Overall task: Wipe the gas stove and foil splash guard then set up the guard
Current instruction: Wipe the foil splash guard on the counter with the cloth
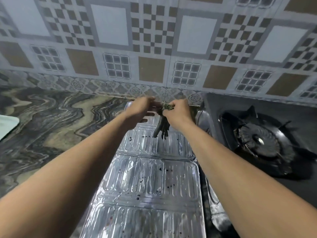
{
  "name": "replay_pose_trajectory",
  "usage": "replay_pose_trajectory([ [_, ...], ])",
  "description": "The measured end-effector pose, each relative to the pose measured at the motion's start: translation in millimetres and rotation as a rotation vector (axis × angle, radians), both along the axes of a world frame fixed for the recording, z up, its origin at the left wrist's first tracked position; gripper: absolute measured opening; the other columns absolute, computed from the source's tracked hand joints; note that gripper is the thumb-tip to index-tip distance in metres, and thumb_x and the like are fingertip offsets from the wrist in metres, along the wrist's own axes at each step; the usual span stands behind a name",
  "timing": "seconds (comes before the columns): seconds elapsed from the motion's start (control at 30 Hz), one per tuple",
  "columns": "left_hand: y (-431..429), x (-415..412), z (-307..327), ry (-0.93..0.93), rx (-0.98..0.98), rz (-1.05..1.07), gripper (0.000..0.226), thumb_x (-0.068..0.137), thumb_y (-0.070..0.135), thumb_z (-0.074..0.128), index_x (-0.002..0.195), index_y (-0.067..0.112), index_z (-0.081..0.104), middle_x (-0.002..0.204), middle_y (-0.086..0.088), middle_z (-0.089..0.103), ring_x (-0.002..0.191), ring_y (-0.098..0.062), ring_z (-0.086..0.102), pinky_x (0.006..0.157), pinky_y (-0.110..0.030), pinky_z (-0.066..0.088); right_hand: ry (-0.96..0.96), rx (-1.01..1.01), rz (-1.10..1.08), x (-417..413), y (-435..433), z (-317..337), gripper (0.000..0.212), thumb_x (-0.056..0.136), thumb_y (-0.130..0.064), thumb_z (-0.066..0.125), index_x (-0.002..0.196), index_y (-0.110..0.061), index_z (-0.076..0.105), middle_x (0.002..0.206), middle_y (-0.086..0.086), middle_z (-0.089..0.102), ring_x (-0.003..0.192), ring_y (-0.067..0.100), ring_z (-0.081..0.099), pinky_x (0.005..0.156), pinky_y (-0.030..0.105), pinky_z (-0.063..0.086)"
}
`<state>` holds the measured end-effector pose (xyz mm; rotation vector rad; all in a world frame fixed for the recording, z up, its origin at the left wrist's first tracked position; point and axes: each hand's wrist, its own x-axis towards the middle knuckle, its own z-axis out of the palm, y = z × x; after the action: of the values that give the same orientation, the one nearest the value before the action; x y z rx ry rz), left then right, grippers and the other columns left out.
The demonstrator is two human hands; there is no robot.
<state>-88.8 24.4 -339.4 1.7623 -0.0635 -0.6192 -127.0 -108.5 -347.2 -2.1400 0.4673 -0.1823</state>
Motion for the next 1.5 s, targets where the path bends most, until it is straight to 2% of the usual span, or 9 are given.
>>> replay_pose_trajectory([
  [0.13,12,23,-19,-0.168,0.088,0.029,0.030,0.099,0.021,0.048,0.112,0.007,0.072,0.106,-0.008,0.074,0.093,-0.022,0.066,0.074,-0.030,0.044,0.095,0.009,0.031,19,2,-8,0.024,0.086,-0.006,0.062,0.105,0.009,0.064,0.079,0.008,0.051,0.066,0.017,0.046,0.048,0.023,0.032],
  [0.33,46,76,-65,-0.551,0.719,-0.097,0.039,0.089,0.015,0.059,0.126,0.023,0.067,0.127,-0.006,0.068,0.116,-0.028,0.063,0.104,-0.035,0.046,0.222,0.021,0.122,52,5,-23,0.022,0.079,-0.001,0.044,0.090,0.010,0.059,0.092,0.023,0.065,0.081,0.025,0.057,0.068,0.032,0.044],
  [0.43,58,97,-84,-0.594,0.970,-0.202,0.053,0.086,0.025,0.064,0.138,0.033,0.055,0.137,-0.011,0.059,0.129,-0.036,0.049,0.106,-0.050,0.043,0.285,-0.022,0.185,70,11,-30,0.016,0.085,0.003,0.039,0.074,-0.006,0.047,0.077,0.012,0.047,0.075,0.022,0.044,0.061,0.030,0.031],
  [0.57,68,111,-100,-0.588,1.117,-0.379,0.063,0.089,0.032,0.065,0.148,0.030,0.044,0.149,-0.005,0.048,0.142,-0.037,0.028,0.110,-0.062,0.030,0.320,-0.117,0.270,93,19,-43,0.039,0.089,0.003,0.038,0.123,0.013,0.057,0.130,0.031,0.056,0.117,0.043,0.055,0.091,0.050,0.050],
  [0.8,70,124,-105,-0.618,1.144,-0.466,0.058,0.080,0.033,0.072,0.136,0.027,0.056,0.138,-0.007,0.056,0.136,-0.031,0.034,0.109,-0.058,0.030,0.223,-0.225,0.293,123,29,-85,0.040,0.094,-0.002,0.048,0.128,-0.019,0.058,0.116,0.003,0.056,0.097,0.026,0.057,0.073,0.032,0.047],
  [0.97,78,131,-106,-0.630,1.125,-0.443,0.042,0.076,0.042,0.073,0.115,0.027,0.066,0.126,-0.004,0.062,0.134,-0.030,0.037,0.105,-0.056,0.032,0.090,-0.489,0.342,114,41,-110,0.049,0.099,-0.008,0.048,0.146,-0.016,0.037,0.144,0.009,0.044,0.127,0.032,0.046,0.100,0.046,0.044],
  [1.13,84,137,-110,-0.627,1.147,-0.538,0.060,0.082,0.055,0.067,0.133,0.024,0.057,0.152,0.001,0.044,0.149,-0.027,0.017,0.115,-0.057,0.020,0.019,-0.631,0.423,98,41,-130,0.033,0.102,-0.014,0.044,0.134,-0.010,0.046,0.140,0.010,0.047,0.135,0.032,0.038,0.111,0.045,0.032],
  [1.27,85,142,-112,-0.588,1.165,-0.625,0.067,0.087,0.055,0.059,0.145,0.024,0.046,0.164,0.006,0.021,0.153,-0.026,0.001,0.118,-0.063,0.007,0.079,-0.738,0.532,109,39,-137,0.034,0.102,-0.010,0.047,0.135,-0.007,0.052,0.161,0.015,0.022,0.151,0.036,0.010,0.123,0.048,0.011],
  [1.5,86,139,-112,-0.568,1.164,-0.661,0.066,0.092,0.056,0.053,0.151,0.030,0.038,0.165,0.012,0.011,0.153,-0.029,0.000,0.117,-0.065,0.003,0.159,-0.606,0.637,119,45,-124,0.054,0.098,0.003,0.042,0.151,-0.007,0.036,0.166,0.011,0.005,0.152,0.026,0.010,0.121,0.043,0.022],
])
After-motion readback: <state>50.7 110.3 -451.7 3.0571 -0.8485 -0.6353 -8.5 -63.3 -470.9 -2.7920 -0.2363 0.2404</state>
